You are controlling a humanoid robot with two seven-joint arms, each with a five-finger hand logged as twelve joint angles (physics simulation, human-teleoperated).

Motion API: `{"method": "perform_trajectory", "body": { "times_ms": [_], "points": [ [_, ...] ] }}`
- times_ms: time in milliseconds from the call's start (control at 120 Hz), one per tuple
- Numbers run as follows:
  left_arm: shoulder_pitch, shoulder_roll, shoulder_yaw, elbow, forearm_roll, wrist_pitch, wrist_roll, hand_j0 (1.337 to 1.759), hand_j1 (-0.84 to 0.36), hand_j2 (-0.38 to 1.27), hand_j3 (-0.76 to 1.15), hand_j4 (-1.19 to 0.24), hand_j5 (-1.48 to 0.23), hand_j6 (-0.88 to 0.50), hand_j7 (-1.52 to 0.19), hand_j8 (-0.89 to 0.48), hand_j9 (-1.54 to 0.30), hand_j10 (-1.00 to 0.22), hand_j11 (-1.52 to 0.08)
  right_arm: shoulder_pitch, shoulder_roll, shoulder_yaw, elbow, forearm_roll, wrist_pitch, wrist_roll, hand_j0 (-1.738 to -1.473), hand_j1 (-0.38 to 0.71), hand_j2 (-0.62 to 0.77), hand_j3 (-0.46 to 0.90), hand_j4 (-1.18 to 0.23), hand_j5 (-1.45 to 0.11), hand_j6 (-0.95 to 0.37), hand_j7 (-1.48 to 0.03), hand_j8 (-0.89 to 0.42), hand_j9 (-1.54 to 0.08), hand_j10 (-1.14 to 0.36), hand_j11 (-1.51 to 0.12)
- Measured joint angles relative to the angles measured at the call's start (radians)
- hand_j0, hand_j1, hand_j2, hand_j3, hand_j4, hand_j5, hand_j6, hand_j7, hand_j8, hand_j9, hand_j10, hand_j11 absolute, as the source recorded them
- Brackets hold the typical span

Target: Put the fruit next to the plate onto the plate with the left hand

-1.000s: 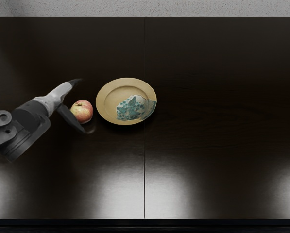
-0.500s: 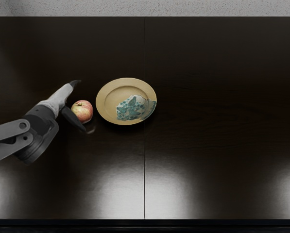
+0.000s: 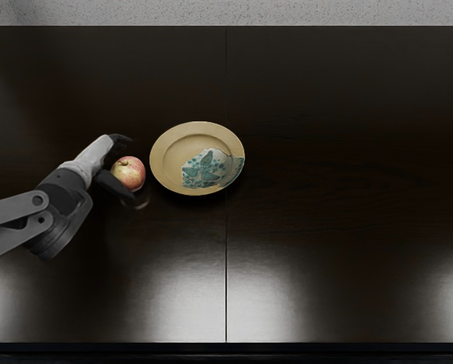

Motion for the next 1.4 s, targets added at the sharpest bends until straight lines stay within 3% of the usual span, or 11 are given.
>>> {"method": "perform_trajectory", "body": {
  "times_ms": [892, 1400],
  "points": [
    [0.008, -0.019, 0.001, 0.003, 0.002, 0.022, 0.000, 1.658, -0.14, 0.08, 0.00, -0.41, -0.53, -0.41, -0.53, -0.41, -0.53, -0.41, -0.53, 0.011, 0.002, 0.000, 0.001, 0.000, 0.001, 0.000, -1.658, -0.35, 0.00, 0.00, 0.00, 0.00, 0.00, 0.00, 0.00, 0.00, 0.00, 0.00],
    [0.008, -0.019, 0.001, 0.003, 0.007, 0.021, 0.000, 1.657, -0.21, 0.32, 0.00, -0.56, -0.71, -0.44, -0.72, -0.40, -0.72, -0.55, -0.72, 0.018, 0.003, 0.000, 0.001, 0.000, 0.000, 0.000, -1.658, -0.35, 0.00, 0.00, 0.00, 0.00, 0.00, 0.00, 0.00, 0.00, 0.00, 0.00]
  ]
}}
